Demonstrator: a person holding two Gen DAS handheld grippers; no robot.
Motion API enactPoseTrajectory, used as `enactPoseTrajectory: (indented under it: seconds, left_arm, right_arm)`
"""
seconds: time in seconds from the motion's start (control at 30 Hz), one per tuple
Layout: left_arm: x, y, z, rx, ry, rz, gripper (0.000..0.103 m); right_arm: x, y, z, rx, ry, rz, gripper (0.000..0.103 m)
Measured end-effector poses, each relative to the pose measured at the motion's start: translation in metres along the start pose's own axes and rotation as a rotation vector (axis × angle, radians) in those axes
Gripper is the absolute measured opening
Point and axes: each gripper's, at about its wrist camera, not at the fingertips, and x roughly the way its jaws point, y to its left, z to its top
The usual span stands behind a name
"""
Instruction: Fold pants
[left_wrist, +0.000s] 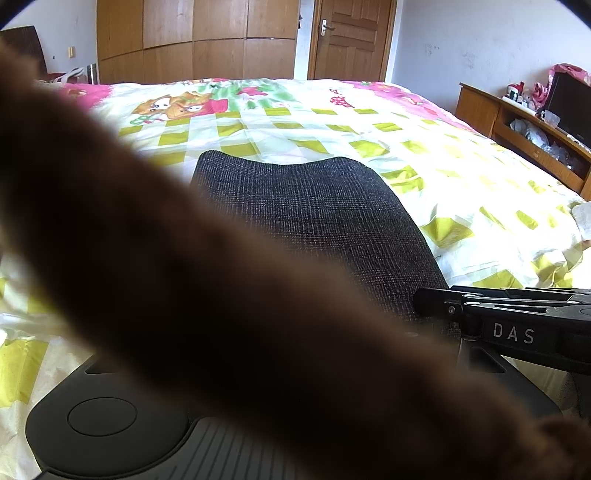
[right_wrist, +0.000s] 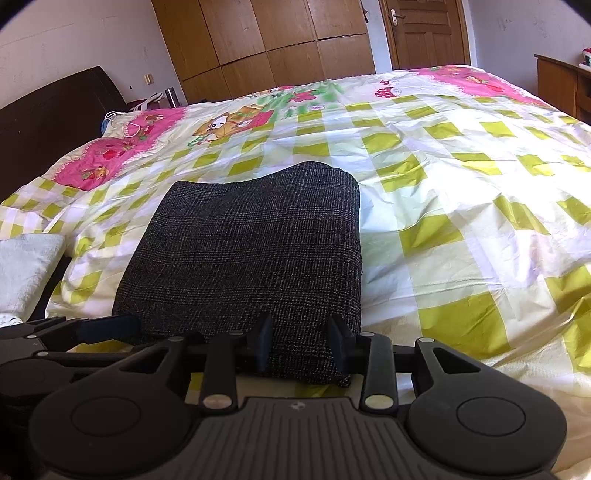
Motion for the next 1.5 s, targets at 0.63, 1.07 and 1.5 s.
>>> enactPoseTrajectory:
  seconds: [0.63,1.07,1.5]
  left_arm:
    - [-0.005,-0.001,-0.007,0.001,-0.007,-0.002,0.093]
    - [-0.02,-0.005,-0.001,0.034,-0.068,0.076,0.101]
    - [-0.011,0.005,0.0,-0.023,-0.055,0.072,0.103]
  right_arm:
    - [-0.003,0.0,0.0,0.013,0.004,-0.006,0.05]
    - [-0.012,0.002,0.003,0.05,-0.016,0.02,0.05]
    - [0.0,-0.003,0.007,0.068,-0.014,0.072,0.05]
